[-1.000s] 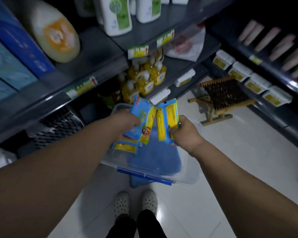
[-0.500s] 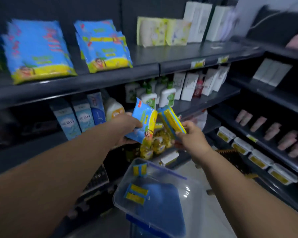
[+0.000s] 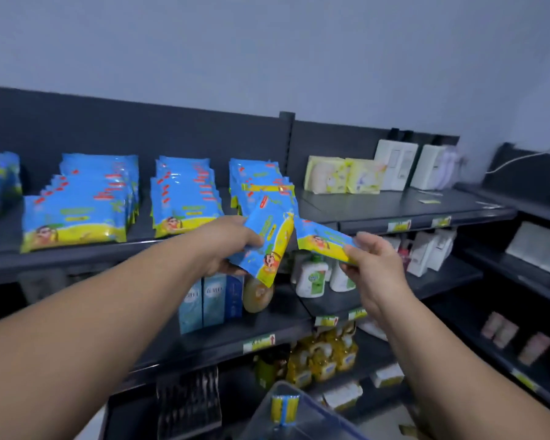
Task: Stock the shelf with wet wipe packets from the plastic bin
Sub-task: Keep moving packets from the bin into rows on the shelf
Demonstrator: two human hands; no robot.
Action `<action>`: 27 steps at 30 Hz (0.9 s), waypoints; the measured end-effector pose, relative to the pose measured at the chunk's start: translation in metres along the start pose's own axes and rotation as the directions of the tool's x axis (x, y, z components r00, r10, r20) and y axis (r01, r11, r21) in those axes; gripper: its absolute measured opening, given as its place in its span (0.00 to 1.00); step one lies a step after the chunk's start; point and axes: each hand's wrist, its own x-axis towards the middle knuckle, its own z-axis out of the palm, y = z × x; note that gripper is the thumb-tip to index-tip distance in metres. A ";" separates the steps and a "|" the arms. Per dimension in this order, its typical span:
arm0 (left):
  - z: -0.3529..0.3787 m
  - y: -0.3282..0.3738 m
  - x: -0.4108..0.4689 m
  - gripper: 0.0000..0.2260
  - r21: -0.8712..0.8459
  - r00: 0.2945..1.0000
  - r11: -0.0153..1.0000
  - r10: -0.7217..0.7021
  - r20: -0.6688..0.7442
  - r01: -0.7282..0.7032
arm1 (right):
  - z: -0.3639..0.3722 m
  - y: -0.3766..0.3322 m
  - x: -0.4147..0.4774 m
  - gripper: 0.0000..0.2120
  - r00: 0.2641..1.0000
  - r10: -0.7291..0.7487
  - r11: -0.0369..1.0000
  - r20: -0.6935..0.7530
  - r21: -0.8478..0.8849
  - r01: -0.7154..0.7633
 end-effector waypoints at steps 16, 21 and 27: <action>-0.120 0.035 -0.018 0.06 0.151 0.911 0.981 0.169 -0.377 -0.120 | 0.119 -0.021 0.007 0.13 0.949 0.133 0.984 0.286 0.075 -0.160; -0.159 0.031 -0.018 0.07 0.095 0.833 0.983 0.185 -0.522 -0.159 | 0.160 -0.009 0.009 0.10 0.930 0.147 0.986 0.338 0.027 -0.166; -0.187 0.020 -0.012 0.08 0.050 0.783 0.981 0.182 -0.594 -0.189 | 0.202 0.009 0.010 0.12 0.904 0.169 0.986 0.394 -0.075 -0.152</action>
